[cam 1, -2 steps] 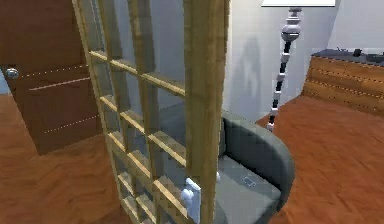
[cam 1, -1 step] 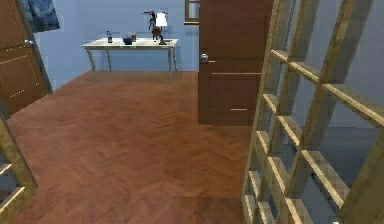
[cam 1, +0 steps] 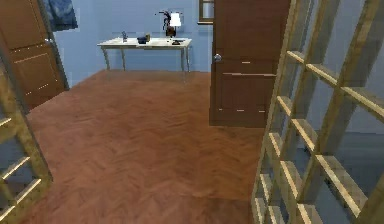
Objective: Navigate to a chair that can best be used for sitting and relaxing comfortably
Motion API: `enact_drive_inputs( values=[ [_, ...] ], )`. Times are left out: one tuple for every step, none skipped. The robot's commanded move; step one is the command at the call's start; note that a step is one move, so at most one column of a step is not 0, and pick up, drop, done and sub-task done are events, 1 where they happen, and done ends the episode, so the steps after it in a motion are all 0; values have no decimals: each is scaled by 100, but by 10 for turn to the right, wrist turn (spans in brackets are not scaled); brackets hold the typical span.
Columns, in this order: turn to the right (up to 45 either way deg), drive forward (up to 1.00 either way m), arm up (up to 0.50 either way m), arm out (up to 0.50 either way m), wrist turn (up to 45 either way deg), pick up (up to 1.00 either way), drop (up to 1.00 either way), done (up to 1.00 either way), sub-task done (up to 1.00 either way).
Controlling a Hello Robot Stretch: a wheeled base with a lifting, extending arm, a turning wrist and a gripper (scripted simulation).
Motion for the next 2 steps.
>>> enact_drive_inputs(
  values=[
    [0,25,0,0,0,0,0,0,0],
    [-60,0,0,0,0,0,0,0,0]
  ],
)
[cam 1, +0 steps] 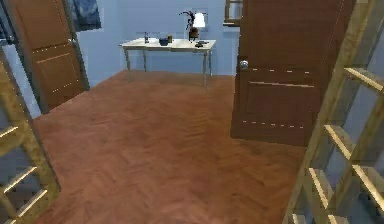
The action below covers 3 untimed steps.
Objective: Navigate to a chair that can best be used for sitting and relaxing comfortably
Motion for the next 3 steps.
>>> enact_drive_inputs(
  values=[
    [0,100,0,0,0,0,0,0,0],
    [-30,0,0,0,0,0,0,0,0],
    [0,95,0,0,0,0,0,0,0]
  ],
)
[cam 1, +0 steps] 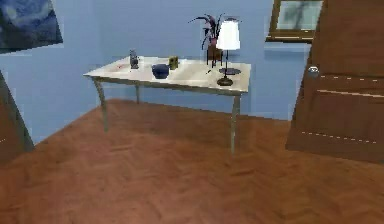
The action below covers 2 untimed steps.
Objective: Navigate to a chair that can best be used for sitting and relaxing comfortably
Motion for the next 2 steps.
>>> enact_drive_inputs(
  values=[
    [-450,0,0,0,0,0,0,0,0],
    [-450,0,0,0,0,0,0,0,0]
  ],
)
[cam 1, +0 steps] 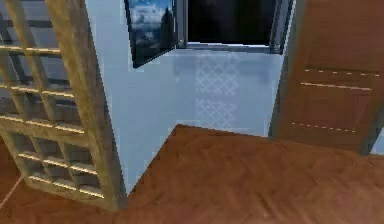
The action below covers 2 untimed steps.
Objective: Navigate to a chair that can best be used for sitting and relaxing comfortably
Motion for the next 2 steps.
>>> enact_drive_inputs(
  values=[
    [-450,0,0,0,0,0,0,0,0],
    [-270,0,0,0,0,0,0,0,0]
  ],
)
